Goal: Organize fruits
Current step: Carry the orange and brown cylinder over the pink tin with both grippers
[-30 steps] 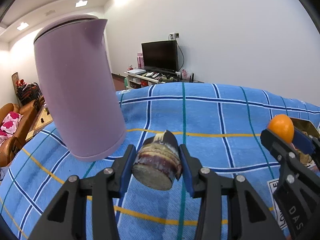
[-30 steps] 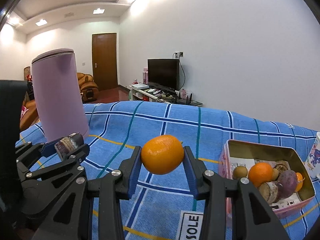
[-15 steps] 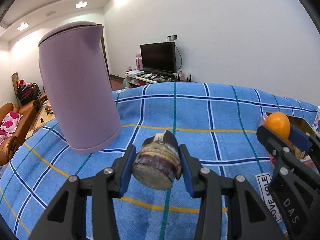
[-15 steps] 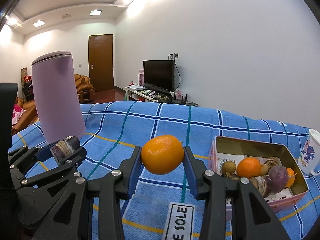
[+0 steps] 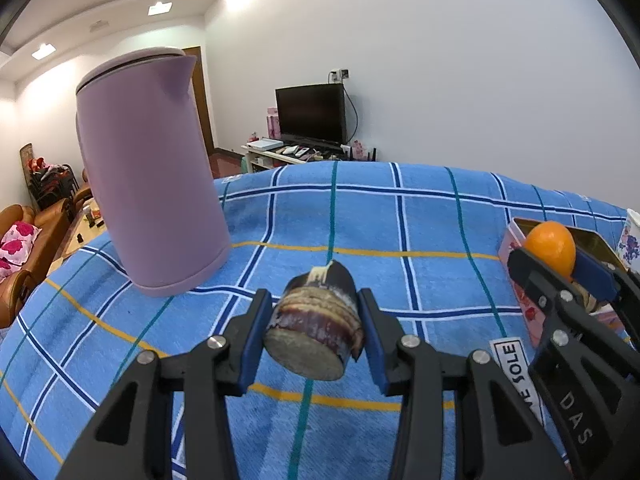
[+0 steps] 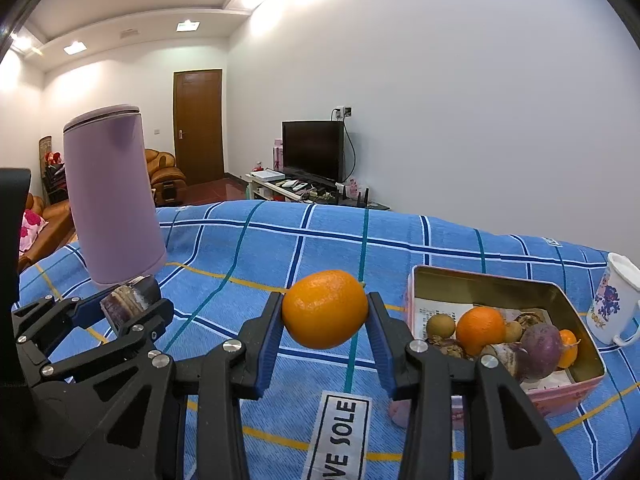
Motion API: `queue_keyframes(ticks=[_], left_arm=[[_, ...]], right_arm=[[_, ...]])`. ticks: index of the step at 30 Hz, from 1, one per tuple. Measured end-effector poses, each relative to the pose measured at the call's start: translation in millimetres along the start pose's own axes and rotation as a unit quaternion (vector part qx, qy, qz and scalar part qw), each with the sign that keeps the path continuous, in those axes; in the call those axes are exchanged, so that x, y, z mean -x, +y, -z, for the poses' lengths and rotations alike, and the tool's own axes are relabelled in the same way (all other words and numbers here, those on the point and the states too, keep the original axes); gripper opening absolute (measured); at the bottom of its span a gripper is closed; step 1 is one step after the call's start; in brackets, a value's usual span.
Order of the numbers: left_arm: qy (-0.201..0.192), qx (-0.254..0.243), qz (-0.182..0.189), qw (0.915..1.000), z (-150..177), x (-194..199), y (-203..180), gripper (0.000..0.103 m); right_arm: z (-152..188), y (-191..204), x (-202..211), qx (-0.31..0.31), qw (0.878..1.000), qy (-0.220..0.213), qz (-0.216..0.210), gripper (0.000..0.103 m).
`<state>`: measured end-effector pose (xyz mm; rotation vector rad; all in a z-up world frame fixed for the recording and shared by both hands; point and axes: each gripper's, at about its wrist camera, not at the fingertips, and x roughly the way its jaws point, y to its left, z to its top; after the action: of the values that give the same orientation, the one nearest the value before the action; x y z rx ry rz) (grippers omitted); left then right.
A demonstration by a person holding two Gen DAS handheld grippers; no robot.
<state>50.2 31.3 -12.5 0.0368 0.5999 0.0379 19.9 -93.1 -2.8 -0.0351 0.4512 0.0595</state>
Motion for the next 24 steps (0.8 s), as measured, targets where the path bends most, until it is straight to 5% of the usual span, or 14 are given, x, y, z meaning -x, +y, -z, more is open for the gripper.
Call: queue_keyframes(ticks=[24], left_arm=[[0.008, -0.016, 0.023, 0.9996, 7, 13, -38, 0.046]], right_arm=[[7, -31, 13, -0.014, 1.0, 0.002, 0.01, 0.043]])
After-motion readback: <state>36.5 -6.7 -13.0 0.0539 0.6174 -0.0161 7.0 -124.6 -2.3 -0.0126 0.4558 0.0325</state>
